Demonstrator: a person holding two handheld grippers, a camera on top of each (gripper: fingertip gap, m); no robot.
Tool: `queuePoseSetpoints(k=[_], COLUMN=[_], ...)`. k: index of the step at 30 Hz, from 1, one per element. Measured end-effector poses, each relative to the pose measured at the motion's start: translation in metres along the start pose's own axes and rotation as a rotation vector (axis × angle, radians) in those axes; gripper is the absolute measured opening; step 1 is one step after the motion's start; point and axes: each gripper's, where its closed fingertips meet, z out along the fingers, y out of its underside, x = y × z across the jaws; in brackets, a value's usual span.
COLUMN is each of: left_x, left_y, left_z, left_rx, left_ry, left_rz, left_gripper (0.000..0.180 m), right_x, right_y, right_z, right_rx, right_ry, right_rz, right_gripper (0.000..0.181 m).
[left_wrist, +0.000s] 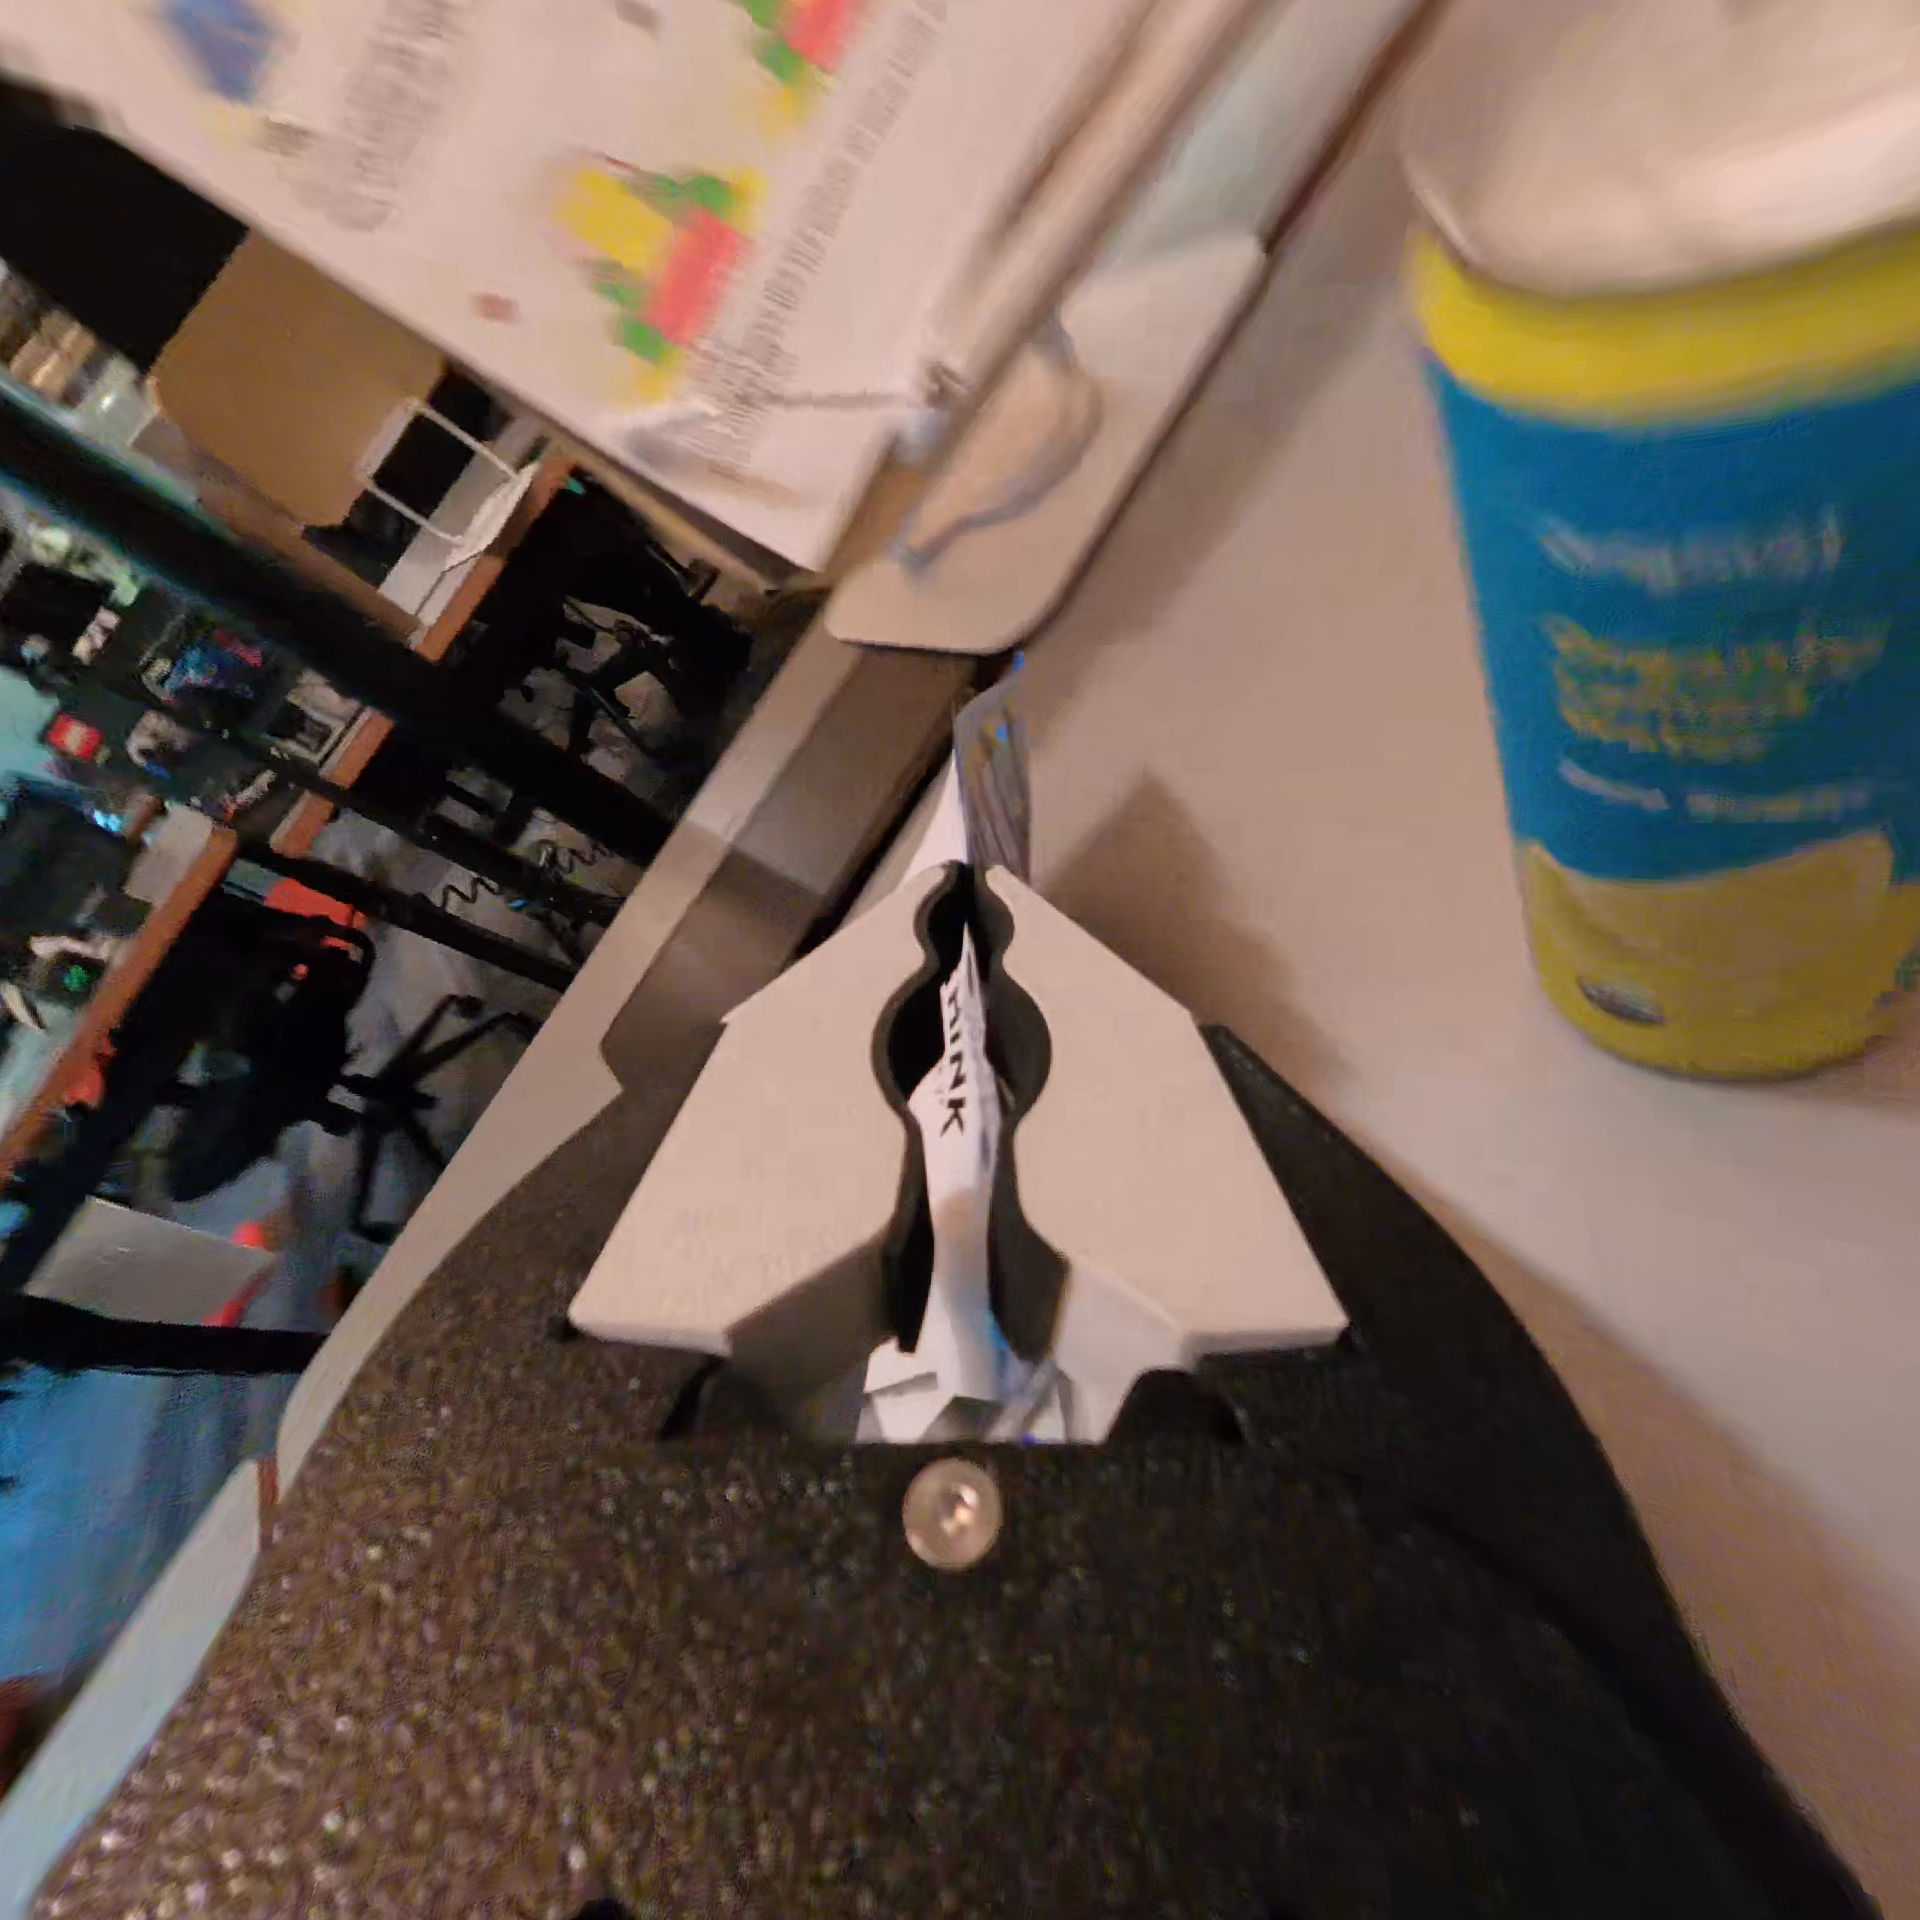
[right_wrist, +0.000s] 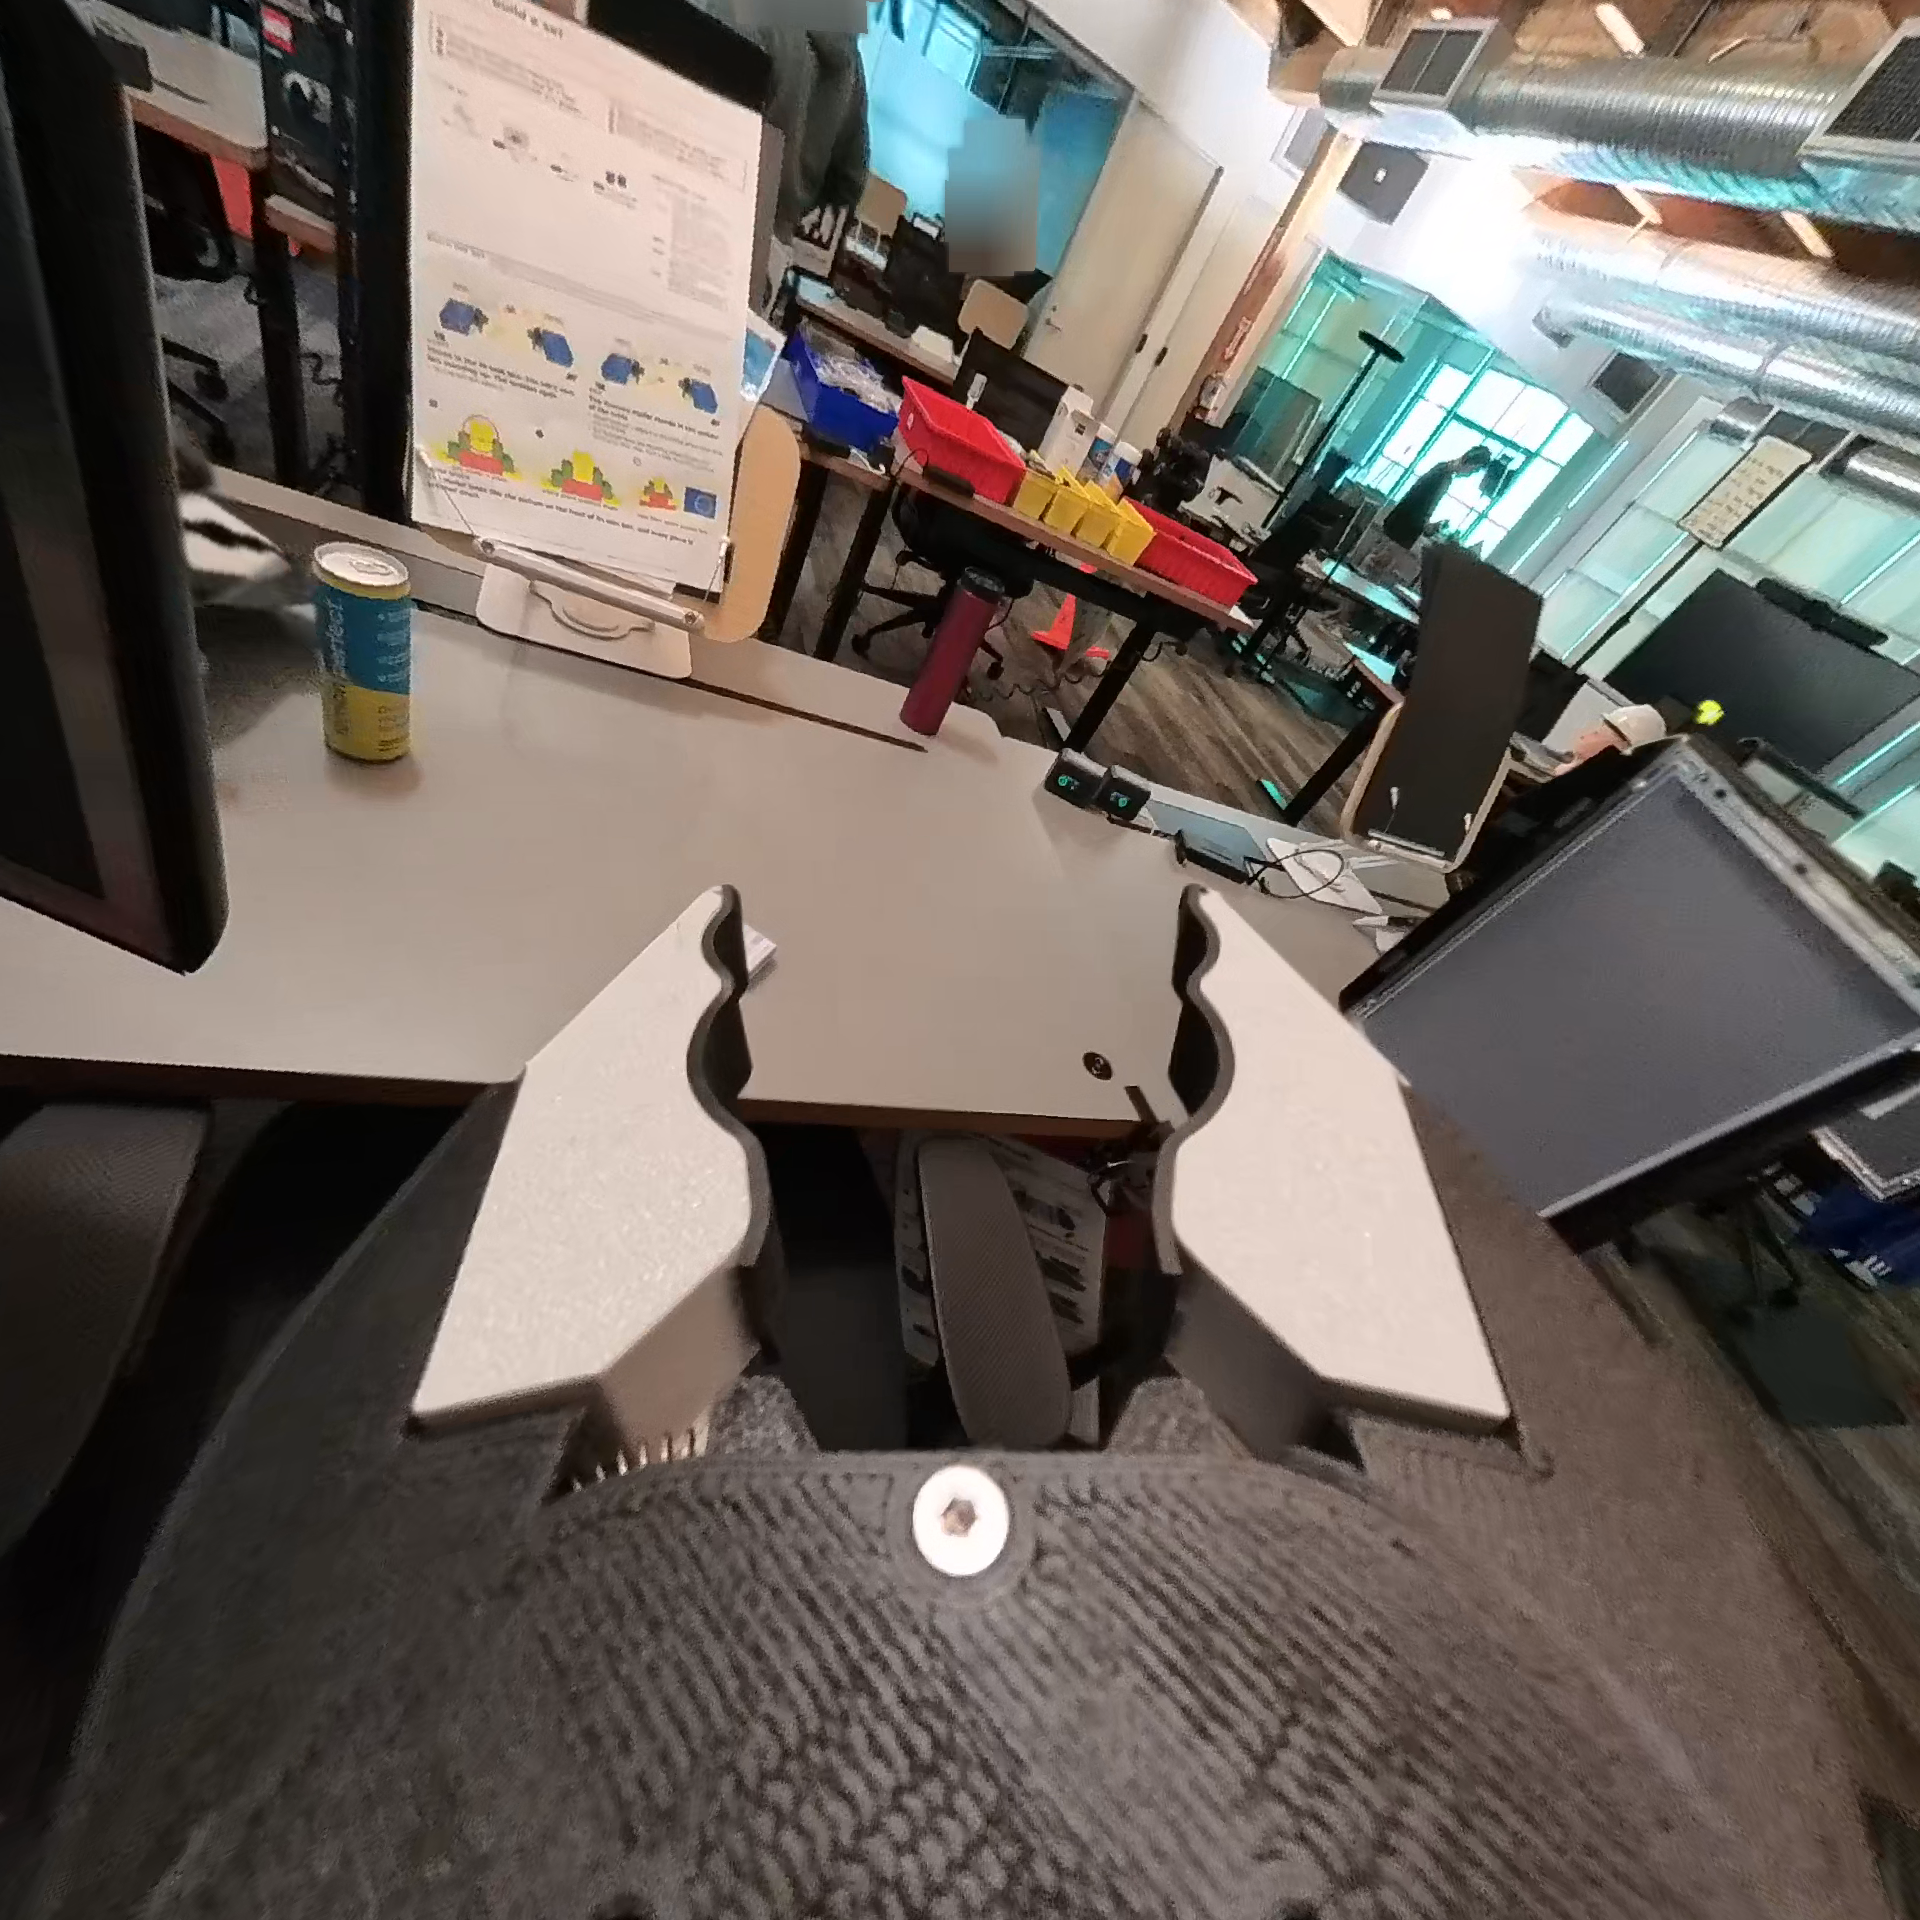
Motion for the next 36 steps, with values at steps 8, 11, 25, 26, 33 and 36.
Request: queuePoseSetpoints(k=[8, 11, 25, 26, 33, 36], left_x=[-0.155, -0.177, -0.027, 0.001, 0.18, 0.251], left_y=[-0.064, -0.085, -0.28, -0.301, -0.426, -0.457], left_z=[-0.163, -0.248, -0.69, -0.714, -0.849, -0.877], left_rx=[0.257, 0.341, 0.364, 0.362, 0.444, 0.523], left_ry=[-0.135, -0.177, -0.336, -0.292, 0.049, 0.209], left_rz=[-0.449, -0.494, -0.289, -0.271, -0.166, -0.199], left_gripper=[0.0, 0.0, 0.0, 0.0, 0.0, 0.0], right_x=[0.023, 0.029, 0.025, 0.025, -0.004, -0.036], right_y=[0.001, 0.001, -0.039, -0.048, -0.156, -0.178], right_z=[-0.016, -0.024, -0.111, -0.12, -0.221, -0.293], right_rx=[0.117, 0.165, 0.514, 0.53, 0.7, 0.678], right_ry=[-0.004, -0.058, -0.978, -1.016, -1.32, -1.687], right_rz=[0.078, 0.097, 0.18, 0.172, -0.004, -0.017], right_gripper=[0.079, 0.082, 0.073, 0.074, 0.081, 0.085])
